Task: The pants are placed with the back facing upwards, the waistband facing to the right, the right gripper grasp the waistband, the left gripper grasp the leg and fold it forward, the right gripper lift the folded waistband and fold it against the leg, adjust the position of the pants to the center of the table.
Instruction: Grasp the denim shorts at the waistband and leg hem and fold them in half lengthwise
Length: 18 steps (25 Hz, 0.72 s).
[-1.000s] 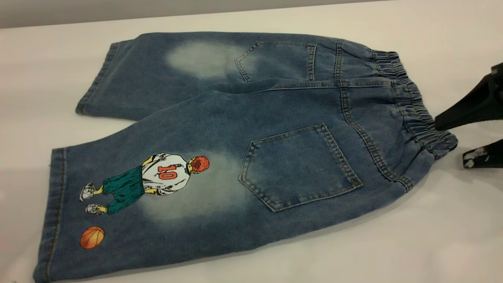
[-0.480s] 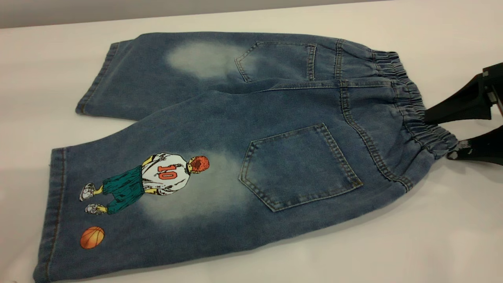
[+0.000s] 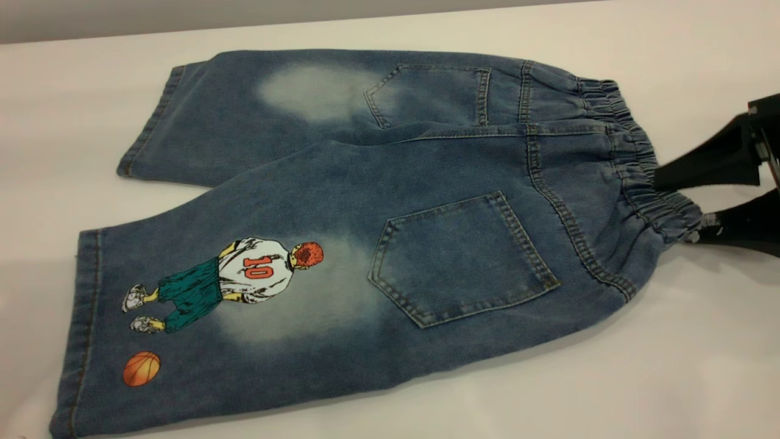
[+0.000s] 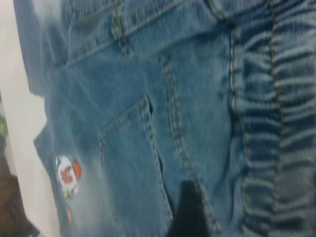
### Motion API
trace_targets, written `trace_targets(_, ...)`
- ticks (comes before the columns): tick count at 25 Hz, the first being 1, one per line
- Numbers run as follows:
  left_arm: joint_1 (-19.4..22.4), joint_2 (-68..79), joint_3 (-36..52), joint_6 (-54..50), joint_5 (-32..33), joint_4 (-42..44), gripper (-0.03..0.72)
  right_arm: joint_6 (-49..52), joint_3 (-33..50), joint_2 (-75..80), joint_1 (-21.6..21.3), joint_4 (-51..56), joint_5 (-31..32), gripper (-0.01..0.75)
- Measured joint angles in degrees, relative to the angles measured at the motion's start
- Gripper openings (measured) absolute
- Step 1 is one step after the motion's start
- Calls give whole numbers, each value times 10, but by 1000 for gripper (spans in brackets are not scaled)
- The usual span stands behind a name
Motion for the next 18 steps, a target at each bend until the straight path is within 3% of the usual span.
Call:
trace_targets(11,0,0,0,0,-1,0,454,14,0,0,0,-21,-2,56)
trace_targets(18,0,0,0,1,44,0,454,28,0,0,0,-29,-3,27)
